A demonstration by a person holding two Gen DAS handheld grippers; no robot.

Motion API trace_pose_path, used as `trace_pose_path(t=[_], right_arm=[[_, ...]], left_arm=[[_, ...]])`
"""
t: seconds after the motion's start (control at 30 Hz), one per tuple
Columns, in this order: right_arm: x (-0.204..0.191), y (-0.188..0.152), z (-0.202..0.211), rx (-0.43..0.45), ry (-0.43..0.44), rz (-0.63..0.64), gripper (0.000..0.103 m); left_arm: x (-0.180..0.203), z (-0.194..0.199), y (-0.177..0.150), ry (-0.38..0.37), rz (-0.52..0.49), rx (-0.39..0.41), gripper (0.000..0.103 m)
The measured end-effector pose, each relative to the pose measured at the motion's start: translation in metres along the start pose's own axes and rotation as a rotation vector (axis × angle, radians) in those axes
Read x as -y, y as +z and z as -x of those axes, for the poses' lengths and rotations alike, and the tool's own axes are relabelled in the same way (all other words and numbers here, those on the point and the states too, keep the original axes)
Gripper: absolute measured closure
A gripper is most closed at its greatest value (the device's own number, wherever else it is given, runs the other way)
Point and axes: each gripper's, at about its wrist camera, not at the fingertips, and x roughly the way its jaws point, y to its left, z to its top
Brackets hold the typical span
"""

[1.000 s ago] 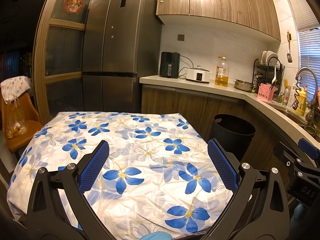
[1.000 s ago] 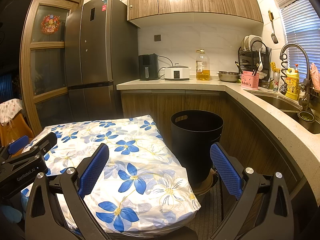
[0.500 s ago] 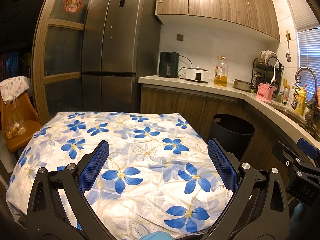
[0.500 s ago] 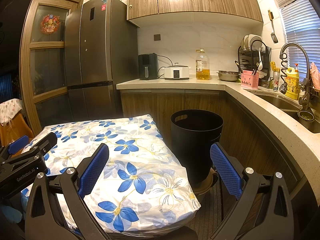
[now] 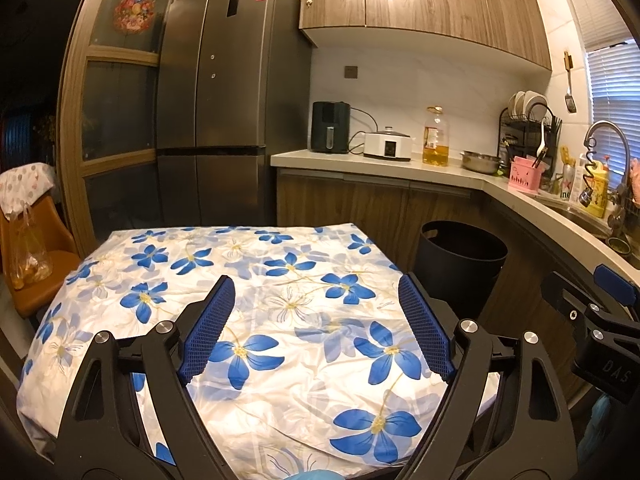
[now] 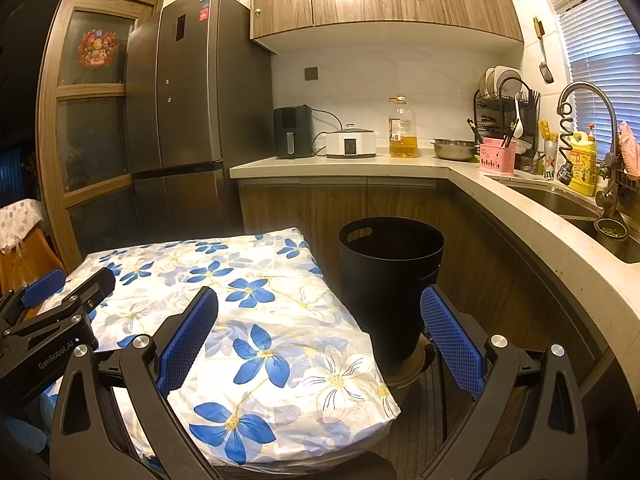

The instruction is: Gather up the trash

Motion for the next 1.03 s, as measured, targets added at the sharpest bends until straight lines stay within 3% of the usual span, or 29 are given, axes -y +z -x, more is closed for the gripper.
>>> trace_pose_path(t=[0.63,0.87,1.03], right_arm=[[0.0,-0.0001,-0.0004,0.0,-0.005,-0.004,0.006],[0.0016,-0.0002,0.0004,0.002,-0.006,-0.01,0.006],[0.0032,0.0001,0.0008,0.005,-0.008,-0.013,0.006]], left_arm=[[0.0033,-0.0019,-0.004,-0.004,-0.009,-0.006,0.02],[0.0014,-0.002,-0.0052,0.009,-0.002,-0.008,0.006],[0.0024,0.0002,-0.0045,0.018,-0.007,0.002,0.006]])
